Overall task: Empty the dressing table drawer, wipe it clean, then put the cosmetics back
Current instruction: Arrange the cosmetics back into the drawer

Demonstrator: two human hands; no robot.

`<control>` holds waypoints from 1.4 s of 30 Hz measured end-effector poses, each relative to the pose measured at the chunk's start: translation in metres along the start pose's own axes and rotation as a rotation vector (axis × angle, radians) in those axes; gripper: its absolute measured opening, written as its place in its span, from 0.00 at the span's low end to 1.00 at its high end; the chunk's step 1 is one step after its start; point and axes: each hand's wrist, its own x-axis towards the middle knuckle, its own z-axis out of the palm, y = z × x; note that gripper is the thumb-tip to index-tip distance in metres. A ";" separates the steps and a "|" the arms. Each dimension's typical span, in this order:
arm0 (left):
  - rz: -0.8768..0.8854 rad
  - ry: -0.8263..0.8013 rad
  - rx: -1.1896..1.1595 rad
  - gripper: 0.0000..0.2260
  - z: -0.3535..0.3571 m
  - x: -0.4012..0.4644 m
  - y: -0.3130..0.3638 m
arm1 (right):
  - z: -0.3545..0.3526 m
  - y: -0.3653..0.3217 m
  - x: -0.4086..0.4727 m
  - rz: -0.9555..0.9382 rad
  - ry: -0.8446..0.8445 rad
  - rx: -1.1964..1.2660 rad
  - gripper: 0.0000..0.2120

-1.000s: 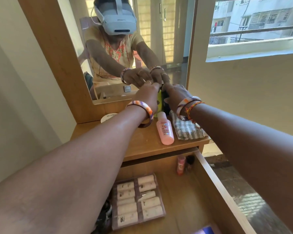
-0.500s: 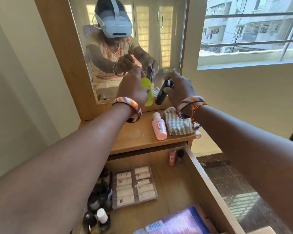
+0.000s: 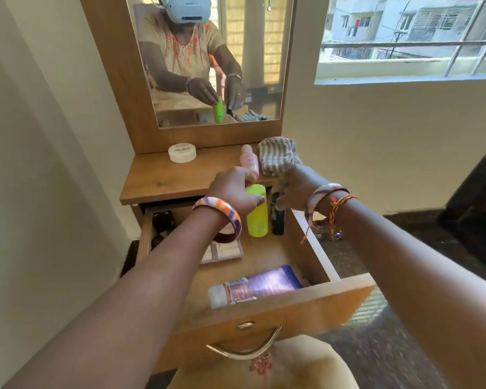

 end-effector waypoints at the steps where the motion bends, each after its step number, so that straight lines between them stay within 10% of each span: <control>1: -0.016 -0.017 0.013 0.19 0.009 -0.001 -0.002 | 0.005 0.006 -0.001 -0.009 -0.021 -0.053 0.11; 42: -0.054 0.148 0.010 0.20 0.097 0.034 -0.027 | 0.046 -0.005 -0.036 0.072 0.362 0.280 0.16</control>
